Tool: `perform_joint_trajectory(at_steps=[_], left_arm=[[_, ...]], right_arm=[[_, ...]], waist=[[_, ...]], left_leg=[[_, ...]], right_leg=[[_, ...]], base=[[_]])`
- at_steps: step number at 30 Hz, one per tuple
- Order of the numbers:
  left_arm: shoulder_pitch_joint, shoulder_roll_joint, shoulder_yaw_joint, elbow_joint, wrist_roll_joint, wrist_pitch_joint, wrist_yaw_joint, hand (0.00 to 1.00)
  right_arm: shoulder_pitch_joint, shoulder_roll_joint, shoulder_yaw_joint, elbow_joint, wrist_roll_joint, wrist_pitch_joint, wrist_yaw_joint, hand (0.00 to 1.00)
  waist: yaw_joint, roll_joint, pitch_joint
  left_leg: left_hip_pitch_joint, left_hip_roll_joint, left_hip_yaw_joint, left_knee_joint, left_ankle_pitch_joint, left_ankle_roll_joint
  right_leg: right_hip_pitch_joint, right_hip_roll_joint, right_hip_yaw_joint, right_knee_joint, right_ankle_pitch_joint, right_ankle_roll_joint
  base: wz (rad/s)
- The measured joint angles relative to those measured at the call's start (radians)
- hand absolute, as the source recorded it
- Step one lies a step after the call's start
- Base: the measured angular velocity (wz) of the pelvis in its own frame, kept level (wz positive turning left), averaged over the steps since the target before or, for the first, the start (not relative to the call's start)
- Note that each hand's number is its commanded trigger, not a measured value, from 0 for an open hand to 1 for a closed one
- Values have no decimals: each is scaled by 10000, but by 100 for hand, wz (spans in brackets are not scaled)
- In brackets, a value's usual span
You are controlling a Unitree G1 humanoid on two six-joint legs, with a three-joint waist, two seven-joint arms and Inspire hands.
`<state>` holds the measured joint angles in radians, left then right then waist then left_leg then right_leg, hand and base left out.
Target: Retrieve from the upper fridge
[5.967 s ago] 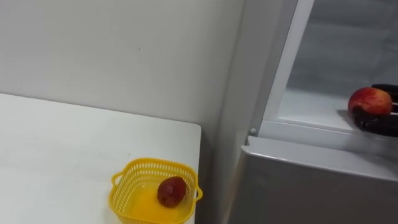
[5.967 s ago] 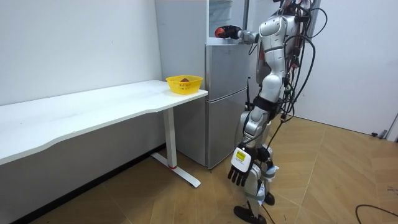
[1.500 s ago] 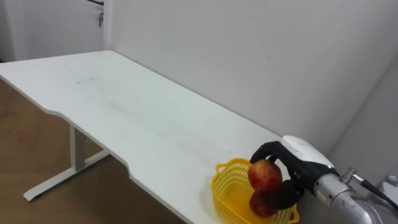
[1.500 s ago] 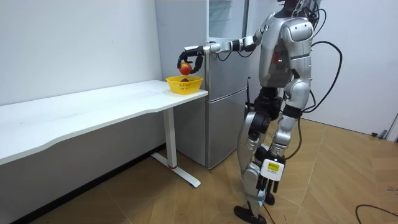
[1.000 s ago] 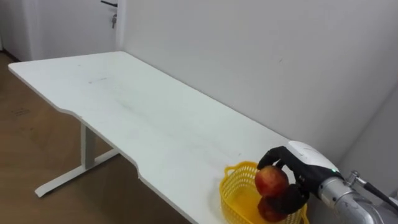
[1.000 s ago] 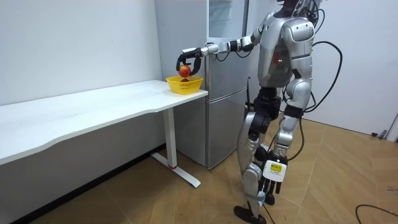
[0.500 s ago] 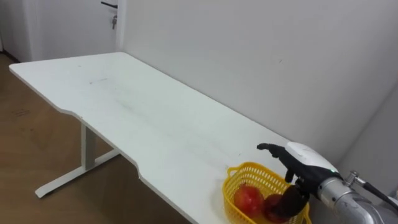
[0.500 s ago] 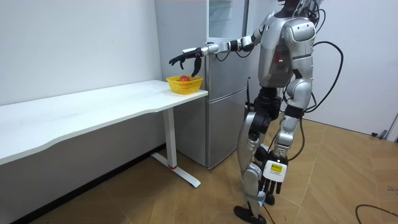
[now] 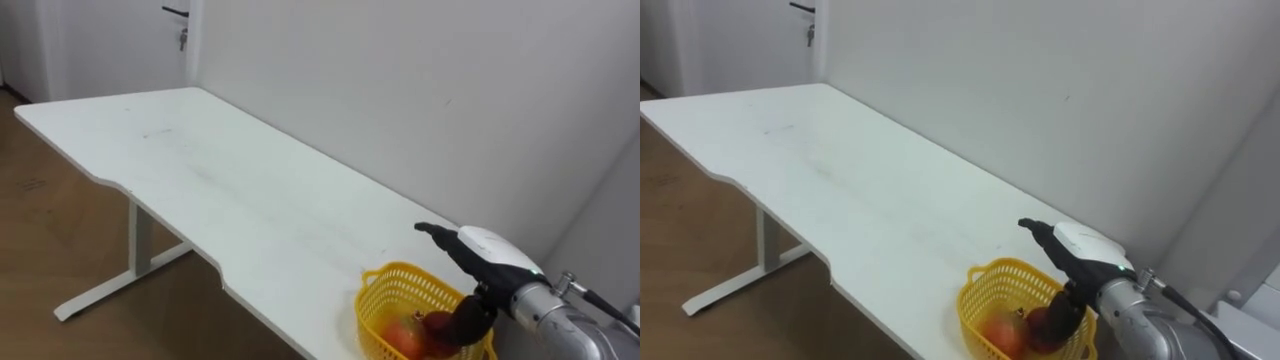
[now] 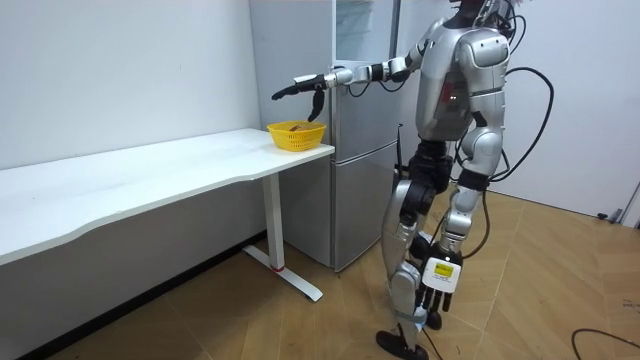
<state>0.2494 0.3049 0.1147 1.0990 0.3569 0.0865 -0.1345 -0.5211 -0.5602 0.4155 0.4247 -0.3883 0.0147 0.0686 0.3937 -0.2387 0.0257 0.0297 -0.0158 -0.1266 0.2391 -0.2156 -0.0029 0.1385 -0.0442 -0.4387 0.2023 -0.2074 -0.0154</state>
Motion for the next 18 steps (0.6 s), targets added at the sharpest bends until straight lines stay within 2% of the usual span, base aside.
perform_joint_trajectory(at_steps=[7, 11, 13, 16, 18], left_arm=[[0, 1, -30, -2, -42, -17, 24, 0], [-6, 6, -203, -7, -9, -28, 137, 0], [0, -3, -201, 8, 3, -28, 144, 0], [49, -55, -199, -2, 29, -28, 122, 0], [86, -95, -201, -16, 74, -34, 117, 0]], right_arm=[[-13, 0, -1, -31, 124, -39, 0, 0], [-22, 0, -21, -361, 701, -58, 0, 0], [-22, 0, -104, -584, 702, -175, 0, 0], [-20, 0, -252, -1155, 910, -363, -5, 0], [-20, 1, -262, -1709, 908, -395, -9, 0]], waist=[[-42, 26, -24], [-107, 59, -38], [-181, 101, -58], [-338, 262, -142], [-385, 389, -166]], left_leg=[[23, 5, 6, 2, 1, 0], [-35, 12, 1, 7, 0, -2], [-47, 8, -12, 7, -1, -2], [3, 9, 54, 27, 0, 0], [16, 18, 169, 40, 3, 3]], right_leg=[[25, -1, -3, -2, 0, 0], [-26, 17, 29, -9, 0, 0], [-28, 18, 5, -12, 0, 0], [-68, 10, 91, -9, 0, 0], [-118, 11, 227, -10, 0, -1]], base=[[0], [0], [4], [-4], [-19]])
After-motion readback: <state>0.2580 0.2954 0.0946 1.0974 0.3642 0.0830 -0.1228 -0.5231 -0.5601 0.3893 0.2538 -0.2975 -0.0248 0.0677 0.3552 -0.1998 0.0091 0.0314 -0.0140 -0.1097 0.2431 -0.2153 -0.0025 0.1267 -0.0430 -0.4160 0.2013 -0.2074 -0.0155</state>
